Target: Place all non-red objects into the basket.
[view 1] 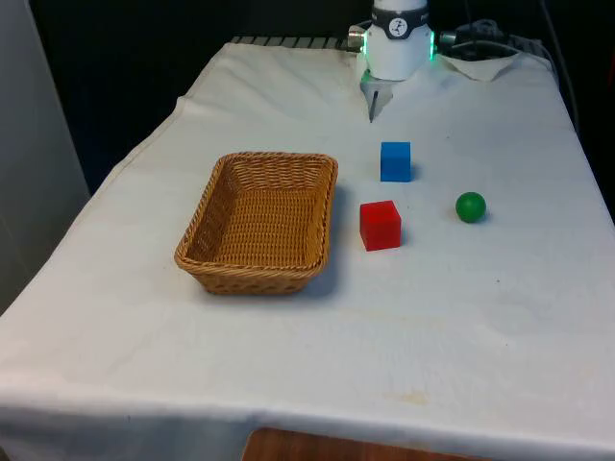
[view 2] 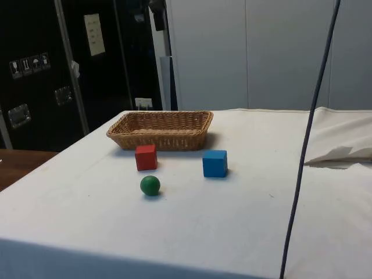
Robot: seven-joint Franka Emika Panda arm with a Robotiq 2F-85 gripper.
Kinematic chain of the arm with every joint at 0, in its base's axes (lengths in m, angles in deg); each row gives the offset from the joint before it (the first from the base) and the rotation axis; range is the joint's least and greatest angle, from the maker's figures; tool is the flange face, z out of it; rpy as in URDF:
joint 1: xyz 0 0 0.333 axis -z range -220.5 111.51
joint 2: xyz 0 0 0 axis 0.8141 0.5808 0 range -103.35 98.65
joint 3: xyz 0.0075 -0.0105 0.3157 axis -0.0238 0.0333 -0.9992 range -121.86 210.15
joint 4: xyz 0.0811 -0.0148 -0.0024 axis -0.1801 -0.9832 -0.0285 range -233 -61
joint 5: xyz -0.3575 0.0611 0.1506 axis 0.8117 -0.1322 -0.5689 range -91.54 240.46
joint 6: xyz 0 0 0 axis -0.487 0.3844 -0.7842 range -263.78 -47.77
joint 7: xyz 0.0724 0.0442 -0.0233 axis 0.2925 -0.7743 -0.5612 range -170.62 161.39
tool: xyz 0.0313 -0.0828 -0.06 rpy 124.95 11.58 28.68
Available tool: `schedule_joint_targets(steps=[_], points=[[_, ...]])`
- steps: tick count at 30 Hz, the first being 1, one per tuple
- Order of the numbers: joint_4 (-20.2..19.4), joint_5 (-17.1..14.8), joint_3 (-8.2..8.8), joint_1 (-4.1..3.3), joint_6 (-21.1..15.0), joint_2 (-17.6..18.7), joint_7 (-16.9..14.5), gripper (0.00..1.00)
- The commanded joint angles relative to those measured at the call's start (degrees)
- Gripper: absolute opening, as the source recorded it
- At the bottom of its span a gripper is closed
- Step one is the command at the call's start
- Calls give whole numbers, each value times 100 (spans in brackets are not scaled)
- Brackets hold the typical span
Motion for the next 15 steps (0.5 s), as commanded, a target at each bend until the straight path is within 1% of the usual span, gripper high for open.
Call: schedule_joint_targets(steps=[1,2,7,9,10,11,15], points=[[-11,0,0,0,0,-6,0,100],[-103,17,0,0,-40,-115,6,100],[-264,34,-6,-6,-103,-281,17,100],[-390,40,-11,-6,-155,-395,23,100],[-315,0,-6,0,-46,-332,0,100],[-430,40,-11,0,-172,-430,23,100],[-573,40,-17,0,-246,-561,17,100]])
